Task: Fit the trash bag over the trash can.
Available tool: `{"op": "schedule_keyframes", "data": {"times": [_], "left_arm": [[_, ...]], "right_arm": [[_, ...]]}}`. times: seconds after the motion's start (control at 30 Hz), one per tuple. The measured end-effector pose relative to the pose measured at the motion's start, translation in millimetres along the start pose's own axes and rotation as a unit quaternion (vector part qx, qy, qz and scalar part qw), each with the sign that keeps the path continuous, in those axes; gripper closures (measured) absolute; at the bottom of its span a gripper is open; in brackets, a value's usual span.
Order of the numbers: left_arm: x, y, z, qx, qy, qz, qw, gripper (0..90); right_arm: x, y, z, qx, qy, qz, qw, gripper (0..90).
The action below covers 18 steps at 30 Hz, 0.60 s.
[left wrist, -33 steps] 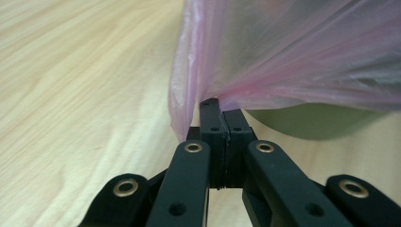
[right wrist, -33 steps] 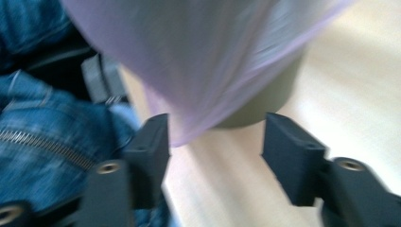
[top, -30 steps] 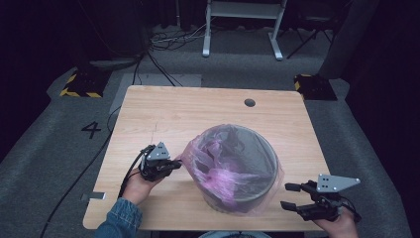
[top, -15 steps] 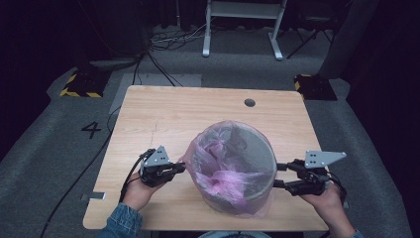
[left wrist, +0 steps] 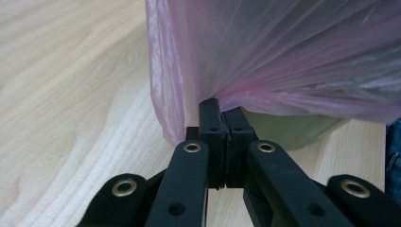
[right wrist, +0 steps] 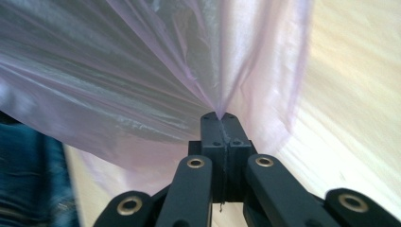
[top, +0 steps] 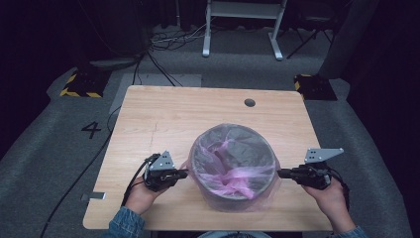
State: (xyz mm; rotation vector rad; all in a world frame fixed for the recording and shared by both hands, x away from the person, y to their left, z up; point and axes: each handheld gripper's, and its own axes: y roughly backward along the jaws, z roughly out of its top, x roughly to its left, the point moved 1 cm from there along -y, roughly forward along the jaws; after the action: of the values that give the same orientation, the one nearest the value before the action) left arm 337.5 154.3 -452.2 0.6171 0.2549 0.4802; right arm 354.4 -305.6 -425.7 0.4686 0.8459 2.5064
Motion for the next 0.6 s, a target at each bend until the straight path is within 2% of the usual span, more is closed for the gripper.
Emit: {"op": "schedule_keyframes", "data": {"times": [0.07, 0.17, 0.23, 0.3, 0.43, 0.47, 0.53, 0.57, 0.6], "left_arm": [[1.1, -2.8, -2.5, 0.009, 0.003, -0.005, 0.9999, 89.0], [0.8, -3.8, -7.3, 0.019, 0.007, -0.007, 0.9998, 89.1], [1.9, -2.7, -12.5, 0.029, 0.009, 0.001, 0.9995, 89.2], [5.4, -1.8, -19.5, 0.042, 0.018, 0.015, 0.9988, 89.4], [12.4, 1.1, -33.4, 0.062, 0.037, 0.031, 0.9969, 89.4], [12.4, 1.9, -35.9, 0.061, 0.040, 0.027, 0.9969, 89.3], [11.5, 5.2, -38.5, 0.053, 0.044, 0.001, 0.9977, 88.8], [10.0, 8.3, -38.2, 0.040, 0.040, -0.015, 0.9983, 83.6], [7.9, 12.3, -36.8, 0.021, 0.039, -0.037, 0.9984, 73.6]], "right_arm": [[-8.9, -5.6, -9.4, 0.020, -0.015, -0.016, 0.9995, 90.0], [-14.8, -11.7, -20.8, 0.054, -0.031, -0.034, 0.9975, 90.0], [-16.5, -14.2, -28.9, 0.080, -0.037, -0.051, 0.9948, 90.0], [-20.5, -14.2, -38.9, 0.098, -0.051, -0.058, 0.9922, 90.0], [-25.4, -10.3, -54.5, 0.113, -0.075, -0.055, 0.9893, 90.0], [-25.2, -8.7, -57.5, 0.111, -0.078, -0.051, 0.9894, 90.0], [-23.2, -5.6, -61.4, 0.105, -0.081, -0.044, 0.9902, 89.6], [-21.8, -3.2, -61.8, 0.096, -0.075, -0.042, 0.9917, 82.0], [-20.1, -0.1, -60.9, 0.079, -0.066, -0.042, 0.9938, 65.9]]}}
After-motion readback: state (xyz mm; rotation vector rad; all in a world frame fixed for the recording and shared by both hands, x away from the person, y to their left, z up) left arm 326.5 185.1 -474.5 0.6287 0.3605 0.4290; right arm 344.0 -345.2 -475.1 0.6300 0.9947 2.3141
